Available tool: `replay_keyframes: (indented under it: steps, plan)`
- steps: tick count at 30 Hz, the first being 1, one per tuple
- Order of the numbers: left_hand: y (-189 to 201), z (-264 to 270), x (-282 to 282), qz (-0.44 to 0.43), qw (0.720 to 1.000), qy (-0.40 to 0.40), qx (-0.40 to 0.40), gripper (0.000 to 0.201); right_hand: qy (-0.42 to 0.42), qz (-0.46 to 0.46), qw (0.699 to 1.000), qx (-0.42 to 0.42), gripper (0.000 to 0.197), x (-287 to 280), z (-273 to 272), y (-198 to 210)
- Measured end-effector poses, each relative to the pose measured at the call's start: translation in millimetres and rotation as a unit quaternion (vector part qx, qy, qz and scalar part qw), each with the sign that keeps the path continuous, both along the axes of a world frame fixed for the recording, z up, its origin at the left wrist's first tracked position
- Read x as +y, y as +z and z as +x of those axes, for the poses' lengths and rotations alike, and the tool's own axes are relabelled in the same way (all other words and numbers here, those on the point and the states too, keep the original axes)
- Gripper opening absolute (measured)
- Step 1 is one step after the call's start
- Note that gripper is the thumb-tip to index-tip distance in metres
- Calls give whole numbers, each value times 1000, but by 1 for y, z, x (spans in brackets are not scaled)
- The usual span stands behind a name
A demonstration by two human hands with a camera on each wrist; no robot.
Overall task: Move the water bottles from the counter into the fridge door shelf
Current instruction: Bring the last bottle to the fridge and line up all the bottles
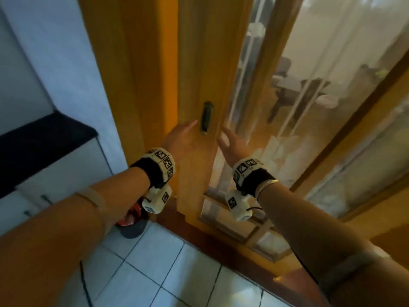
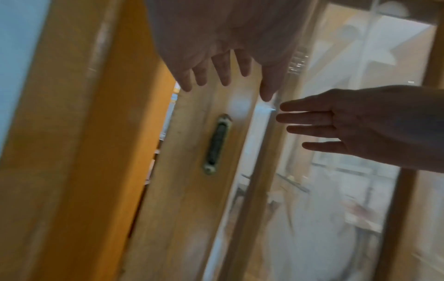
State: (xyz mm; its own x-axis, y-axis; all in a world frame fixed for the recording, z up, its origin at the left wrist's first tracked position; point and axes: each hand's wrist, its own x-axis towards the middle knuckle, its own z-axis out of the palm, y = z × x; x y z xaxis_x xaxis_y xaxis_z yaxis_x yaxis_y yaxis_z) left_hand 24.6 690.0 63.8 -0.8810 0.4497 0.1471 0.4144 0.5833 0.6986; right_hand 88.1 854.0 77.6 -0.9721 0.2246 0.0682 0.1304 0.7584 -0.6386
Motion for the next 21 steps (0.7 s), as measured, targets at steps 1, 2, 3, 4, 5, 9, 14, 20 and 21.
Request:
replay_keyframes:
  steps: [1, 2, 3, 4, 5, 9, 14, 20, 21]
  plan:
    - [0, -7, -18, 0, 1000, 14, -2, 64, 16, 4, 1000, -10, 51, -15, -15, 0]
    - [-1, -14, -36, 3, 999, 31, -9, 65, 33, 7, 999, -19, 52, -30, -28, -1]
    - [-1, -21, -54, 7, 999, 49, -10, 65, 49, 6, 998, -28, 53, -45, -42, -2]
    - [-1, -26, -71, 13, 997, 73, -11, 65, 66, 3, 997, -33, 53, -60, -55, -3]
    - [-2, -32, -87, 16, 995, 98, -13, 65, 85, 3, 996, -37, 53, -75, -67, -5]
    - [-13, -58, -155, 5, 984, 176, -14, 65, 164, 7, 986, -36, 53, -134, -116, -10]
    - [-13, -89, -228, 20, 964, 265, 1, 65, 254, -32, 966, -38, 53, -204, -179, -21]
    - [-6, -119, -309, -4, 932, 362, 7, 66, 317, 5, 948, -26, 50, -295, -253, -12]
    - [-7, -120, -323, -7, 925, 380, 5, 66, 335, -7, 942, -27, 50, -311, -260, -11]
